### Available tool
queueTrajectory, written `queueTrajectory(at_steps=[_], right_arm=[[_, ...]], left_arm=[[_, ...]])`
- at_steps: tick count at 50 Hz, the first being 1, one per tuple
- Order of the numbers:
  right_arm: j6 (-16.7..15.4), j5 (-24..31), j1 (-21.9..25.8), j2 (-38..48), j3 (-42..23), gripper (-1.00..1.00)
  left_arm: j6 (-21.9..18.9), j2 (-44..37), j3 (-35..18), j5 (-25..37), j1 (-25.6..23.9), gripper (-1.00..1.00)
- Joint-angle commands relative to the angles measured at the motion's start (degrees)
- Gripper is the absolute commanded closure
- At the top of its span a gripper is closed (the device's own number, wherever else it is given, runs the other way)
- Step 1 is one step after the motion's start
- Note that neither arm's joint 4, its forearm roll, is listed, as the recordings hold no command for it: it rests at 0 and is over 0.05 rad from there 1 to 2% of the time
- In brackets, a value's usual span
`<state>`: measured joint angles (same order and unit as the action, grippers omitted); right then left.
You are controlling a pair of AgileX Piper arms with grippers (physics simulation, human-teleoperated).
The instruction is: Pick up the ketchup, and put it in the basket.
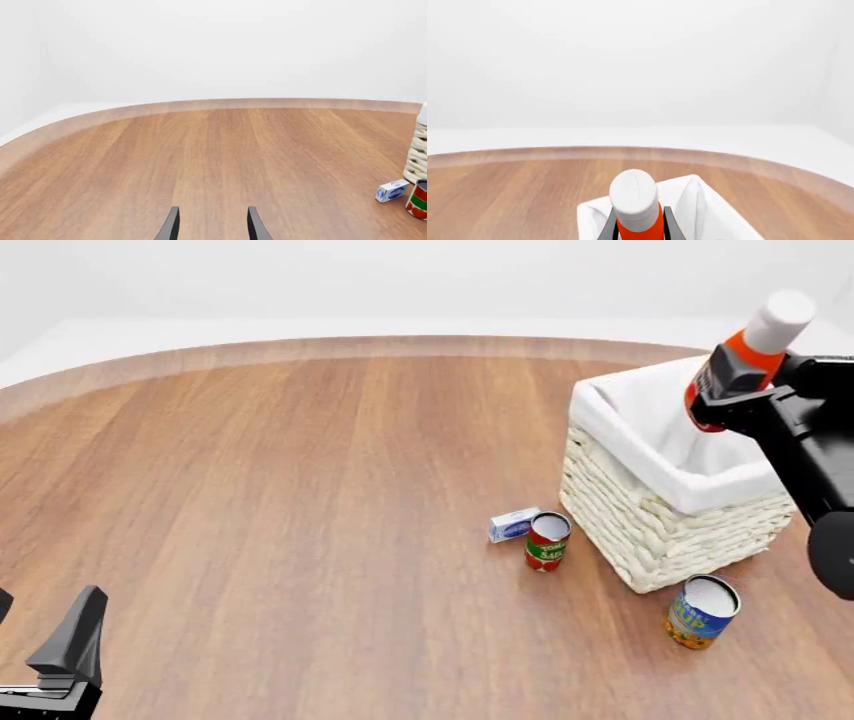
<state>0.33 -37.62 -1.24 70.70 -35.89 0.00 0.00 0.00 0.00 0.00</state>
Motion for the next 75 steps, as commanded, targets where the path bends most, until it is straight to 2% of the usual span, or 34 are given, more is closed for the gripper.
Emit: queueTrajectory(at_steps=[1,28,54,55,75], right_arm=[[0.96,-0.22,0.01,1.59,-0.52,1.00],[0.03,2.02,-2.83,2.06,-1.08,1.00],[1.23,1.53,-2.80,5.17,-1.60,1.00],[1.23,1.59,-2.80,5.11,-1.62,-1.00],[0.72,0.18,-3.64,3.16,-0.13,-1.00]], left_arm=[[0.00,0.00,0.00,0.00,0.00,-1.00],[0.00,0.00,0.00,0.00,0.00,-1.00],[0.00,0.00,0.00,0.00,0.00,-1.00],[0.00,0.00,0.00,0.00,0.00,-1.00],[0.00,0.00,0.00,0.00,0.00,-1.00]])
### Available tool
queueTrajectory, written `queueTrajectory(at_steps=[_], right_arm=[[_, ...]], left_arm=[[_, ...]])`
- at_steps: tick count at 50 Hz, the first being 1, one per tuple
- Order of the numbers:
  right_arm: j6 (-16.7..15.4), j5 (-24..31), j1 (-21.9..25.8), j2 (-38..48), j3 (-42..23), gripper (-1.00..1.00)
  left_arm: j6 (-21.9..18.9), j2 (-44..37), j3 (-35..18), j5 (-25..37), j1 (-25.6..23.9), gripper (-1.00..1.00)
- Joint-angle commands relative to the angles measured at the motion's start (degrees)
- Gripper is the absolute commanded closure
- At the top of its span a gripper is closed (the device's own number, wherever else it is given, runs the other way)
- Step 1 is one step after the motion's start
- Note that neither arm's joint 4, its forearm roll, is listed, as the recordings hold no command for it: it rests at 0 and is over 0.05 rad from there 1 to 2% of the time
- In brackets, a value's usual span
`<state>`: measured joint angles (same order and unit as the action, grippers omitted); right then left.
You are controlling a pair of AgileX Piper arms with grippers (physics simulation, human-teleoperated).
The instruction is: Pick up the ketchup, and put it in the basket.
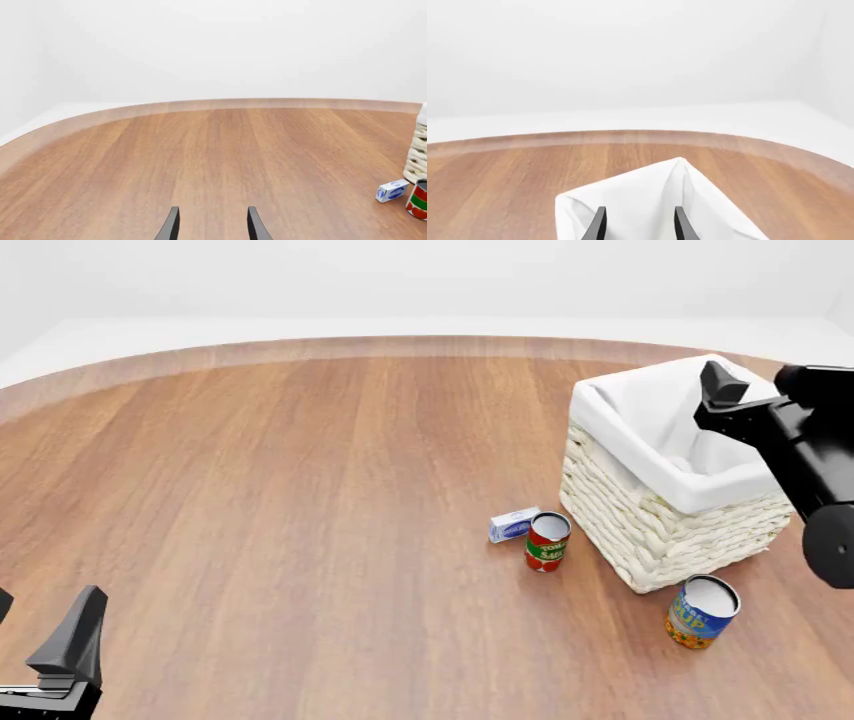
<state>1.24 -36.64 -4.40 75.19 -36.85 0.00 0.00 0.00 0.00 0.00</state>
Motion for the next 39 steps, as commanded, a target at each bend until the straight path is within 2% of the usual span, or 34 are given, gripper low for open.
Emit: queueTrajectory(at_steps=[1,12,19,30,34,36,39], right_arm=[[-0.23,-0.89,-0.47,-1.50,0.93,-1.00],[-0.04,-1.81,0.40,-3.72,1.74,-1.00],[-0.76,-4.56,1.93,-7.72,4.06,-1.00],[0.06,-6.99,2.35,-12.44,6.77,-1.00],[0.83,-8.88,3.95,-13.77,7.84,-1.00],[1.72,-10.55,6.41,-14.02,8.29,-1.00],[1.24,-11.07,8.17,-13.54,8.08,-1.00]], left_arm=[[0.00,0.00,0.00,0.00,0.00,-1.00],[0.00,0.00,0.00,0.00,0.00,-1.00],[0.00,0.00,0.00,0.00,0.00,-1.00],[0.00,0.00,0.00,0.00,0.00,-1.00],[0.00,0.00,0.00,0.00,0.00,-1.00],[0.00,0.00,0.00,0.00,0.00,-1.00],[0.00,0.00,0.00,0.00,0.00,-1.00]])
